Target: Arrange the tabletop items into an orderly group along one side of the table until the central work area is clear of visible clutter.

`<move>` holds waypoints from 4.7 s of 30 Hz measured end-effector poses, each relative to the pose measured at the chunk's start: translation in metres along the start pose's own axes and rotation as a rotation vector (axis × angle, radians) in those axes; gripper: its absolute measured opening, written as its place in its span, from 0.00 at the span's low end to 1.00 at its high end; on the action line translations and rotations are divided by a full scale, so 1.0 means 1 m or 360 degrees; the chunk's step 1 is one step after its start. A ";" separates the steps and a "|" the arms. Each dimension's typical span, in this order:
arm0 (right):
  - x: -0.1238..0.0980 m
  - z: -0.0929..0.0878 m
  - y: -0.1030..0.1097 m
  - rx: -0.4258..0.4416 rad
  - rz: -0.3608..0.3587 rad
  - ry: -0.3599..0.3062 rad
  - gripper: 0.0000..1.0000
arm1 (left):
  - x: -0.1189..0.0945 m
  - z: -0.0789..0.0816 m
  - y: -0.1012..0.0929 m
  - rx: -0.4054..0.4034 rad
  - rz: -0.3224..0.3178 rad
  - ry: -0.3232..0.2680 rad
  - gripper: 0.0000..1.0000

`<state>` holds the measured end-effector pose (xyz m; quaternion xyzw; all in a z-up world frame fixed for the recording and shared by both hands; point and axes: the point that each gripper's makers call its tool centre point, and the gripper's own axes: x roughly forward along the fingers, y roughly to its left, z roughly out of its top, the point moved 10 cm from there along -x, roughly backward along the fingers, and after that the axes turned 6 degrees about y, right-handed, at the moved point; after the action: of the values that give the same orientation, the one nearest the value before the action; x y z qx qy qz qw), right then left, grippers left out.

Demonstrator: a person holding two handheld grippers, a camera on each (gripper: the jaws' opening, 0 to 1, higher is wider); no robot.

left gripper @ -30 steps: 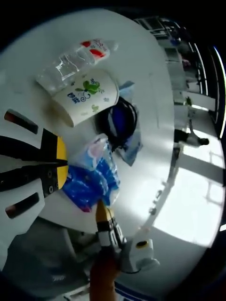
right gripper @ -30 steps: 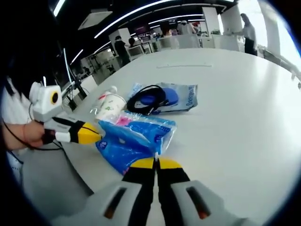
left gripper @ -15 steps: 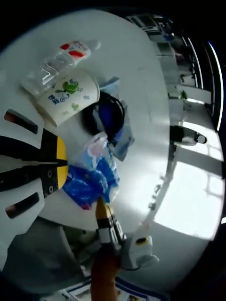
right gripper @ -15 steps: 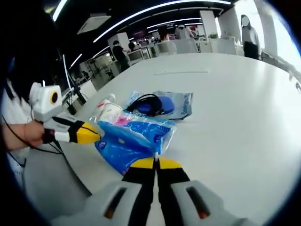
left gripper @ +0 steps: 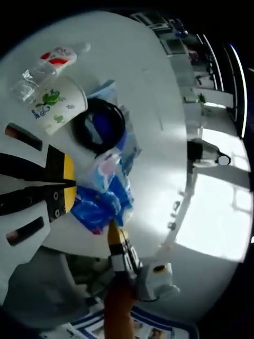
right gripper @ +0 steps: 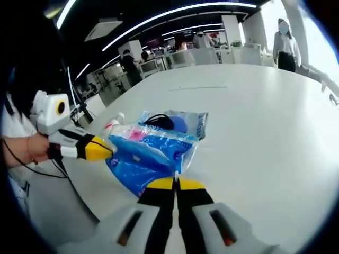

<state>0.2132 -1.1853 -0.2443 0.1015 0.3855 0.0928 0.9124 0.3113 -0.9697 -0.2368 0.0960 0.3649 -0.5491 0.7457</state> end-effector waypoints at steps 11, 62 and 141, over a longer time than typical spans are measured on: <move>-0.004 0.012 -0.014 -0.0006 -0.0021 -0.0029 0.00 | 0.008 0.015 0.000 0.0035 -0.0024 -0.0006 0.00; -0.019 0.060 -0.116 -0.0067 -0.0191 -0.0074 0.00 | 0.093 0.108 -0.015 0.0078 -0.0028 -0.0031 0.00; 0.052 0.054 -0.191 -0.0090 -0.0022 0.0155 0.00 | 0.179 0.100 -0.013 -0.0382 0.0420 0.0333 0.00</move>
<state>0.3051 -1.3621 -0.2925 0.0684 0.4274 0.1021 0.8956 0.3670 -1.1632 -0.2783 0.1099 0.4876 -0.3862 0.7752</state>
